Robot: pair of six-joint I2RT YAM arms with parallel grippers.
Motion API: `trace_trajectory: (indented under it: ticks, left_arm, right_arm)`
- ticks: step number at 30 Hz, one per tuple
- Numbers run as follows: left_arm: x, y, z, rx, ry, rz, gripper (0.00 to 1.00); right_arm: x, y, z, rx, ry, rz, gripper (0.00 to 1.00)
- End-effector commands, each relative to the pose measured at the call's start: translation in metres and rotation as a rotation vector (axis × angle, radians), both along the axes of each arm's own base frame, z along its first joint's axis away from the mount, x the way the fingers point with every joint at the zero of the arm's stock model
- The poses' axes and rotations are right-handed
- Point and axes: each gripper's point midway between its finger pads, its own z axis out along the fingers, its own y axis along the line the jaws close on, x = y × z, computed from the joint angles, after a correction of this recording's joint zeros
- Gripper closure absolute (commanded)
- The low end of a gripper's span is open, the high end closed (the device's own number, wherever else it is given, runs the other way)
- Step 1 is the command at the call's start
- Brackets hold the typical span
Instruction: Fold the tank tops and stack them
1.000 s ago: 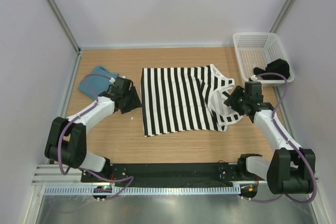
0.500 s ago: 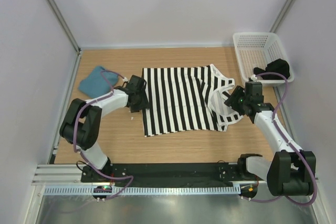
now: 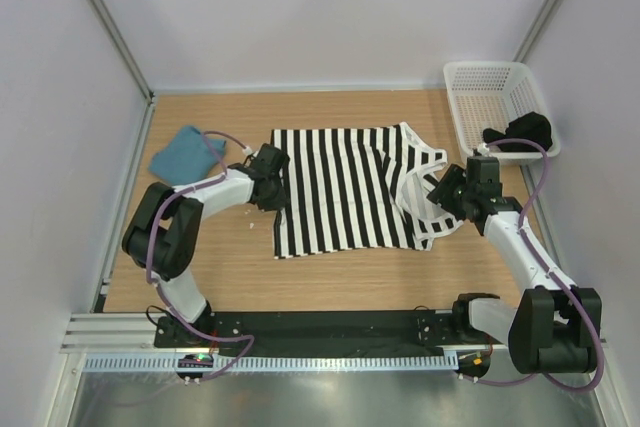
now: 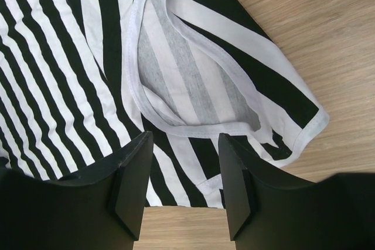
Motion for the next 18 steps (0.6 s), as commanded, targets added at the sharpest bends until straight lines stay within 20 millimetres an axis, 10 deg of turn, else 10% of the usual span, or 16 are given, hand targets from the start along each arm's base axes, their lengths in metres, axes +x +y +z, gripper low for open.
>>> trace_trajectory:
  ticks: [1,12,18]
  left_arm:
    - [-0.001,0.027,-0.013,0.045,0.021,0.048,1.00]
    - [-0.002,0.117,-0.009,0.003,0.026,0.234,0.99]
    - [-0.005,0.125,0.001,0.035,0.022,0.250,0.54]
  right_arm:
    - [0.004,0.001,0.006,-0.013,-0.038,0.018,0.46]
    - [0.035,0.001,0.012,0.008,-0.054,-0.010,0.46]
    - [0.067,0.035,0.002,0.032,-0.028,0.066,0.47]
